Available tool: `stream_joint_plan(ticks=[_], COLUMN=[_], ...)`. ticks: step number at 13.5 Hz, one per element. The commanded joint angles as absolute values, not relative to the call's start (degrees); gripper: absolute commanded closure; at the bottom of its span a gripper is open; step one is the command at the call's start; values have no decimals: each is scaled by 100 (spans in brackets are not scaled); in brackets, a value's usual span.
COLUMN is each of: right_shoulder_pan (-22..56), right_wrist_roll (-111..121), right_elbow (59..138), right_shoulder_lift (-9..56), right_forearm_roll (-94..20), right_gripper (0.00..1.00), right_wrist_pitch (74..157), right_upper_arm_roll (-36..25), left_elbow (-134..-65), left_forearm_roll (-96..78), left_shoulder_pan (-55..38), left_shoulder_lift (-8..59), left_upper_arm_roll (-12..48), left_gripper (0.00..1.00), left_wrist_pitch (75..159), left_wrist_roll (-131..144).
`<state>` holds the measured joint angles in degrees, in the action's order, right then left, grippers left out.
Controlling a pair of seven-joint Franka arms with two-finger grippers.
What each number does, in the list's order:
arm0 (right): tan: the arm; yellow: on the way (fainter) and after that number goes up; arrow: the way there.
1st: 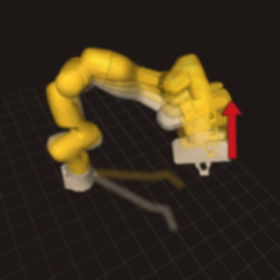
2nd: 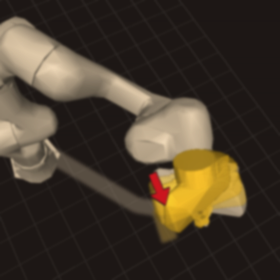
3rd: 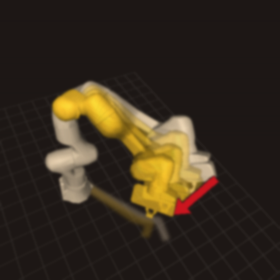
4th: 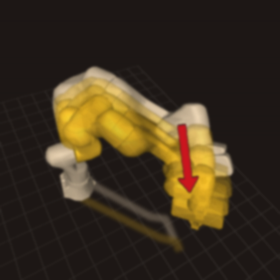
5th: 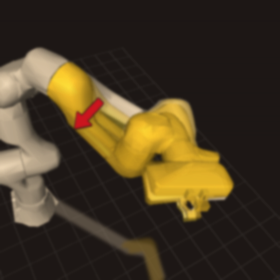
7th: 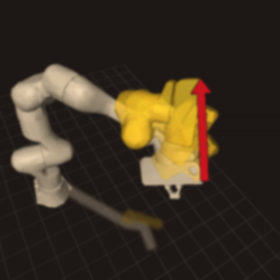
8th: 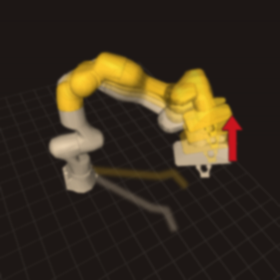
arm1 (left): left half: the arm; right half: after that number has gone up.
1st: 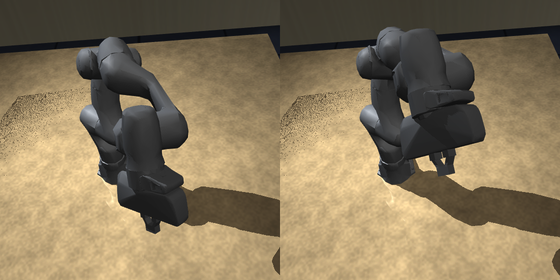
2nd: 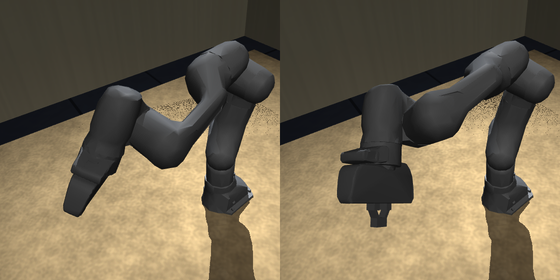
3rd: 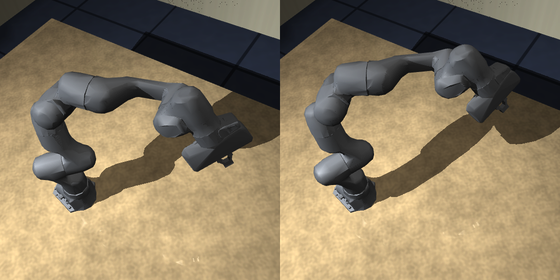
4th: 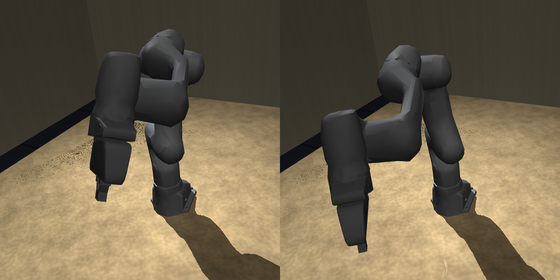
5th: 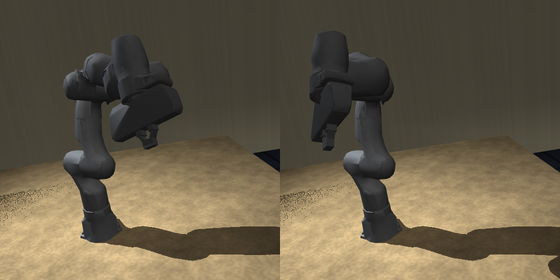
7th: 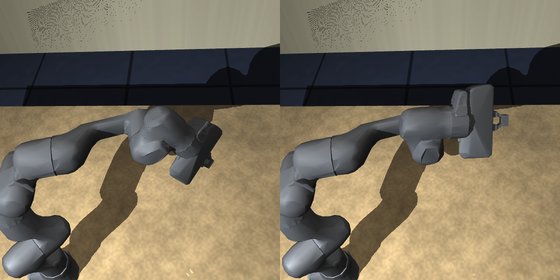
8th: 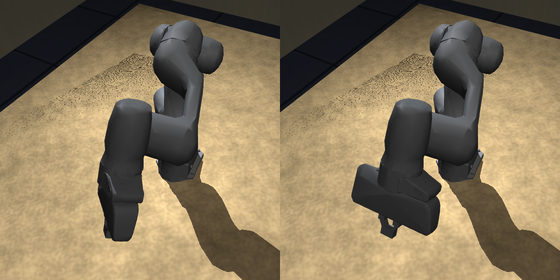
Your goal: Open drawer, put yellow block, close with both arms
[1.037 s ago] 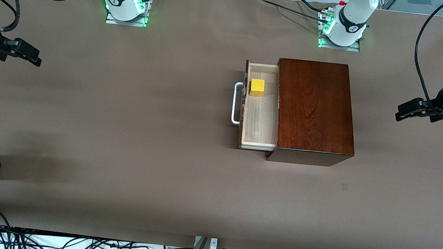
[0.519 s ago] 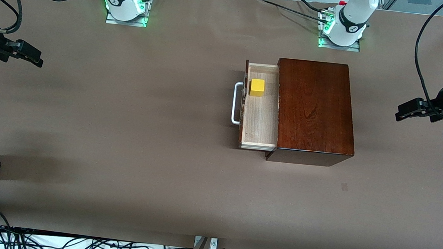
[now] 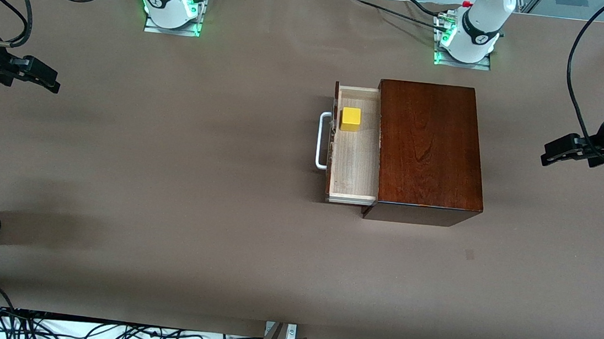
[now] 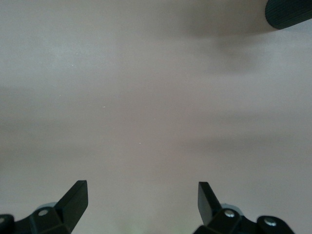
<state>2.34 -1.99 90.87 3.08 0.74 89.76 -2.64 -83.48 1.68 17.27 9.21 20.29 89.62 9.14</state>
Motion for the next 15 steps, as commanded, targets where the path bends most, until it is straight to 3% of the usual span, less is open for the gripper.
stream_joint_plan(ticks=[1,11,15], right_shoulder_pan=[123,123,123], right_wrist_roll=[-132,95,246], right_elbow=[9070,9070,9070], right_shoulder_lift=[264,255,255], right_forearm_roll=[70,79,62], right_gripper=[0,0,0], right_wrist_pitch=[8991,9018,9009], right_upper_arm_roll=[-167,-158,-167], left_elbow=[-8279,-8209,-8148], left_forearm_roll=[105,-236,-255], left_shoulder_pan=[1758,1758,1303], left_shoulder_lift=[896,1125,1125], left_upper_arm_roll=[2021,2039,2127], left_gripper=[0,0,0], left_wrist_pitch=[8930,8930,8729], left_wrist_roll=[817,843,2510])
